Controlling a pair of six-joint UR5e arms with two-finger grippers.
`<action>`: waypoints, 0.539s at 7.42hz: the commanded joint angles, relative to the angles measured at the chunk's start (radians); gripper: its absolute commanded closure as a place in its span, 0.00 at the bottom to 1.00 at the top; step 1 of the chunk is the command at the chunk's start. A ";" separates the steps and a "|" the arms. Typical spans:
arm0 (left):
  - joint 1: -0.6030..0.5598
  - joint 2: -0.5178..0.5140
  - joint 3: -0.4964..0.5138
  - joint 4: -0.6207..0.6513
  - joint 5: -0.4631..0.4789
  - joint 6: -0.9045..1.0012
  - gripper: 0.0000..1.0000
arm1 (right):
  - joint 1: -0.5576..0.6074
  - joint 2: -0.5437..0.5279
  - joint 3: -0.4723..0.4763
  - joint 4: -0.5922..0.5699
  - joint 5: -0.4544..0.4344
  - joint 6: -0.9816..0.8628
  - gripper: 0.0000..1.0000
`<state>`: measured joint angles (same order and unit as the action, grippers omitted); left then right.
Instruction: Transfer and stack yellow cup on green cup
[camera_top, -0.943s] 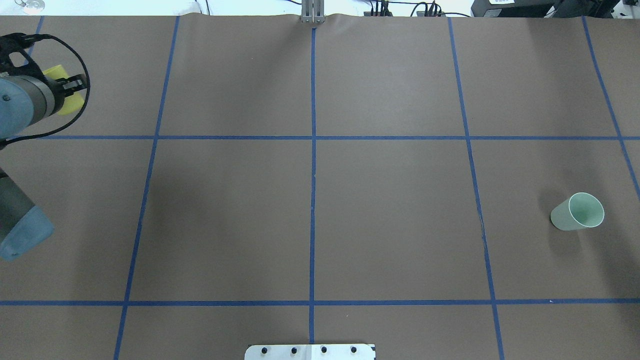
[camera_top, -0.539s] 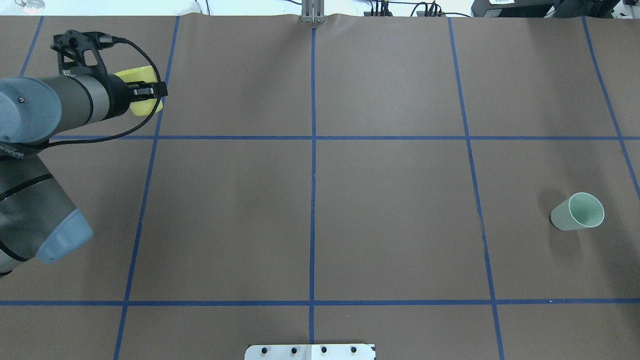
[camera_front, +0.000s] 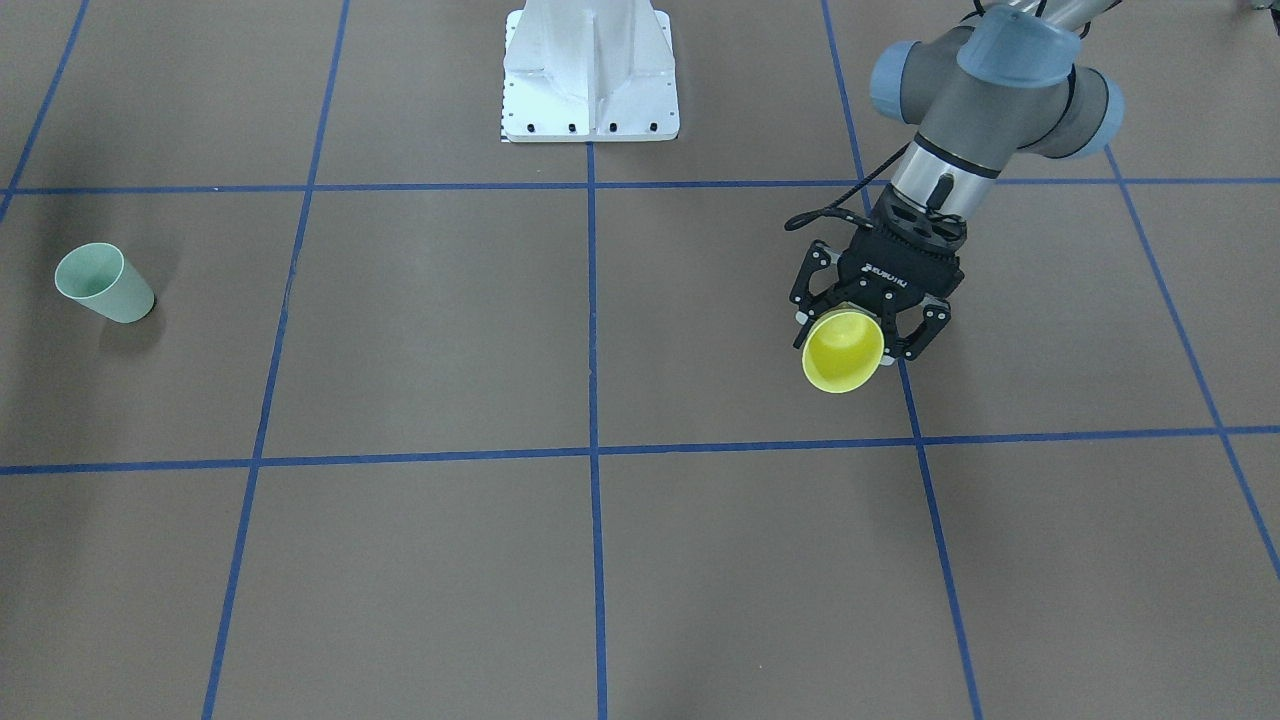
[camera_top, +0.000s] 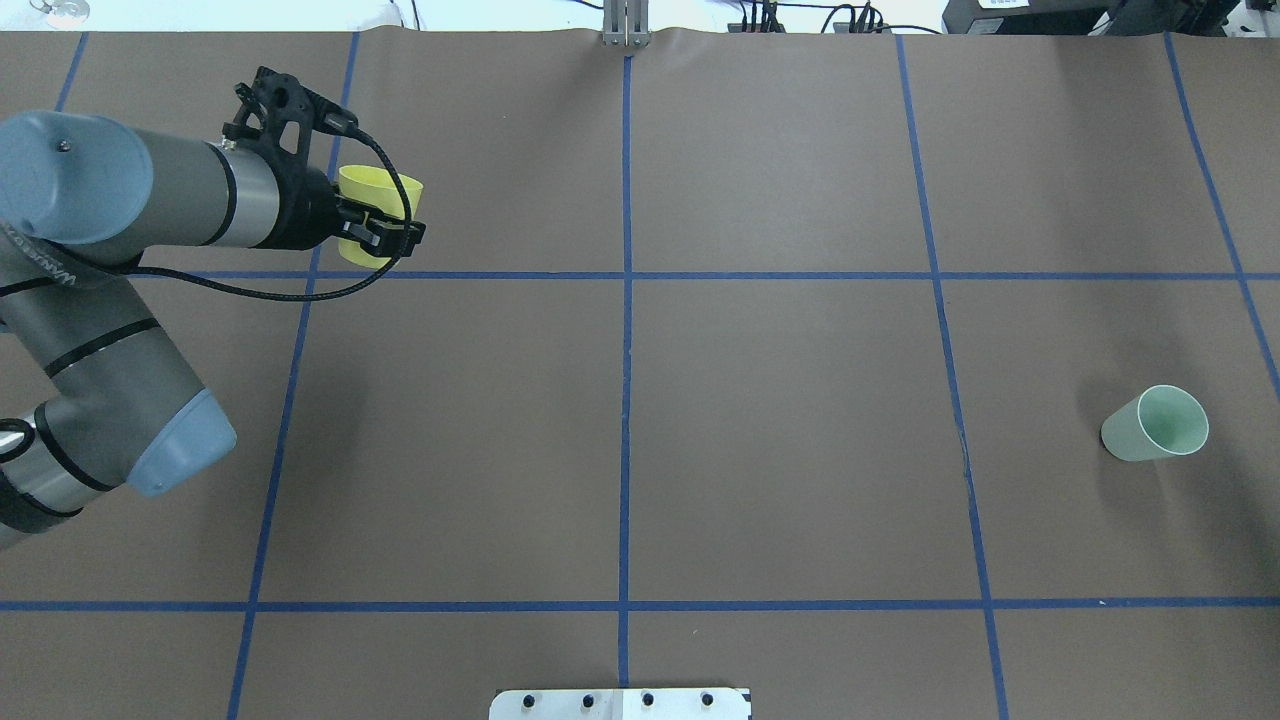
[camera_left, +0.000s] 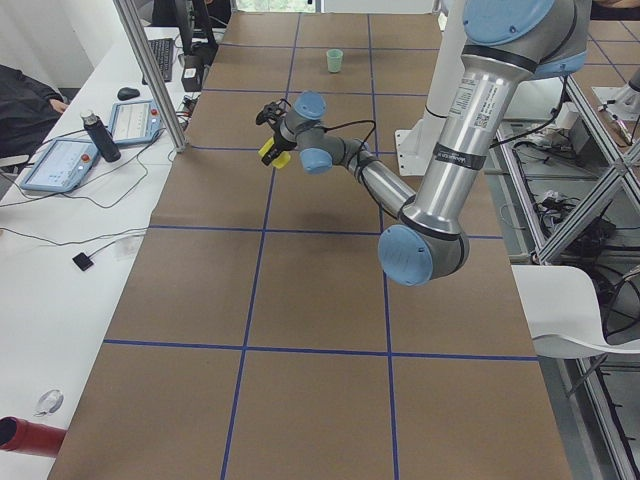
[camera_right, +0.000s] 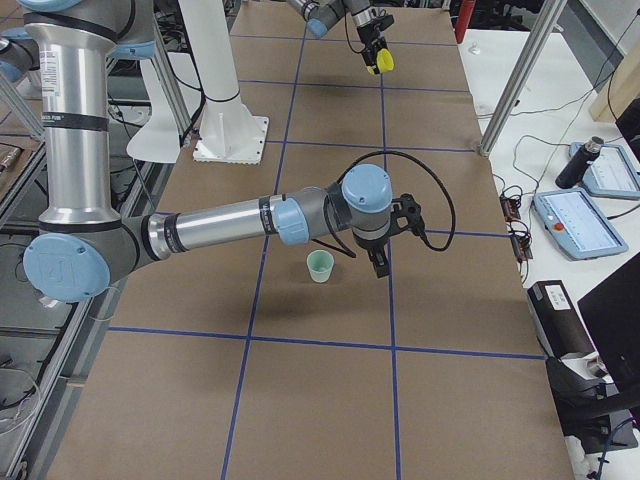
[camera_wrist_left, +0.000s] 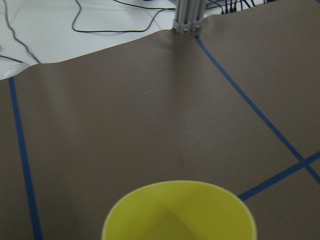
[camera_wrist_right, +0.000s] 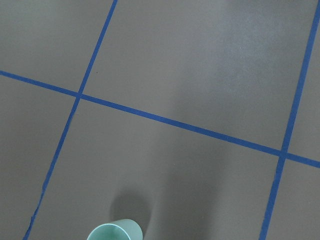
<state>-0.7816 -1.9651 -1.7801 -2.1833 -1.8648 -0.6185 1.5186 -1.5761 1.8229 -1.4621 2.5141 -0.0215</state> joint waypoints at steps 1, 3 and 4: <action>0.002 -0.038 0.010 -0.092 -0.068 0.020 0.99 | -0.014 0.044 -0.027 -0.001 -0.018 0.003 0.01; 0.056 -0.057 0.014 -0.185 -0.140 0.025 0.99 | -0.049 0.062 -0.027 0.006 -0.015 0.064 0.01; 0.097 -0.060 0.045 -0.263 -0.136 0.019 0.99 | -0.137 0.120 -0.021 0.015 -0.020 0.168 0.01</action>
<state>-0.7298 -2.0186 -1.7601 -2.3624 -1.9888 -0.5966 1.4606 -1.5063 1.7981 -1.4564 2.4969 0.0456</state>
